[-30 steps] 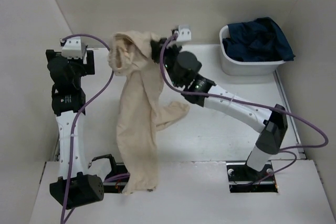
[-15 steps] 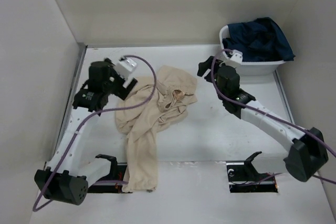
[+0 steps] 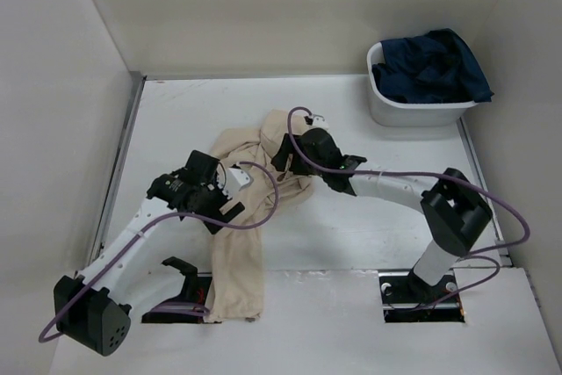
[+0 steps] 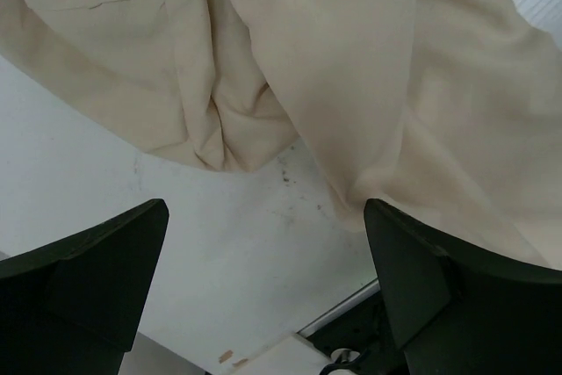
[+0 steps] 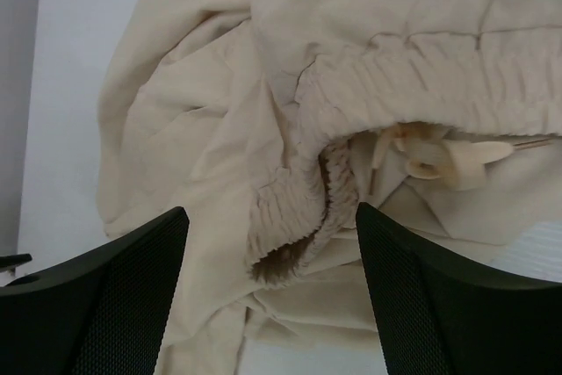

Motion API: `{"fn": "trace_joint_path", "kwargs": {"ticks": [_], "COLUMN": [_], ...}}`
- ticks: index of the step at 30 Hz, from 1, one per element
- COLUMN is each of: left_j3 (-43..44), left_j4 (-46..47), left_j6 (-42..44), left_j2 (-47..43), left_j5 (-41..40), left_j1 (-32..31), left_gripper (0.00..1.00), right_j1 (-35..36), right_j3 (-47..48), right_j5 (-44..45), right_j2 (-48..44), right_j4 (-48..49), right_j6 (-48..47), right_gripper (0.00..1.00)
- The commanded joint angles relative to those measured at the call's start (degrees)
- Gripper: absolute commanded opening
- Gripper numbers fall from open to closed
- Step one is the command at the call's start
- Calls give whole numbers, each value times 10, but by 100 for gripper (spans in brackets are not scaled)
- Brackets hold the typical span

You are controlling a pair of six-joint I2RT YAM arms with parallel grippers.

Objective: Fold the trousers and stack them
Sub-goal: Flatten the trousers out

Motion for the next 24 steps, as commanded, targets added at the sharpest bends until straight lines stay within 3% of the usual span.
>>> {"fn": "trace_joint_path", "kwargs": {"ticks": [1, 4, 8, 9, 10, 11, 13, 15, 16, 19, 24], "left_j3": [23, 21, 0, -5, -8, -11, -15, -16, -18, -20, 40], "left_j4": [-2, 1, 59, 67, 76, 81, 88, 96, 103, 145, 270], "left_j6": [-43, -41, -56, -56, -54, -53, -53, -52, -51, -2, 159], "left_j2": [-10, 12, 66, 75, 82, 85, 87, 86, 84, 64, 37], "left_j5": [56, 64, -32, -47, -52, -52, -53, -65, -83, -149, -194], "left_j1": [11, -2, -19, -19, -20, -19, -21, -16, -9, 38, 179], "left_gripper": [100, 100, 97, 95, 91, 85, 56, 22, 12, 1, 0], "right_j1": [6, 7, 7, 7, 6, 5, -6, -22, -32, -77, -172], "right_j3": [41, 70, 106, 113, 119, 124, 124, 111, 104, 86, 85], "right_j5": [-26, -27, -33, -33, -34, -40, -39, -27, -20, -7, -12], "right_j2": [32, 75, 111, 115, 119, 121, 106, 59, 25, -92, -280], "right_j4": [8, -30, -50, -48, -47, -45, -44, -43, -43, -48, -88], "right_j6": [58, 81, 94, 94, 94, 93, 93, 92, 87, 51, -7], "right_gripper": [81, 80, 79, 75, 64, 48, 15, 2, 0, 0, 1]}}
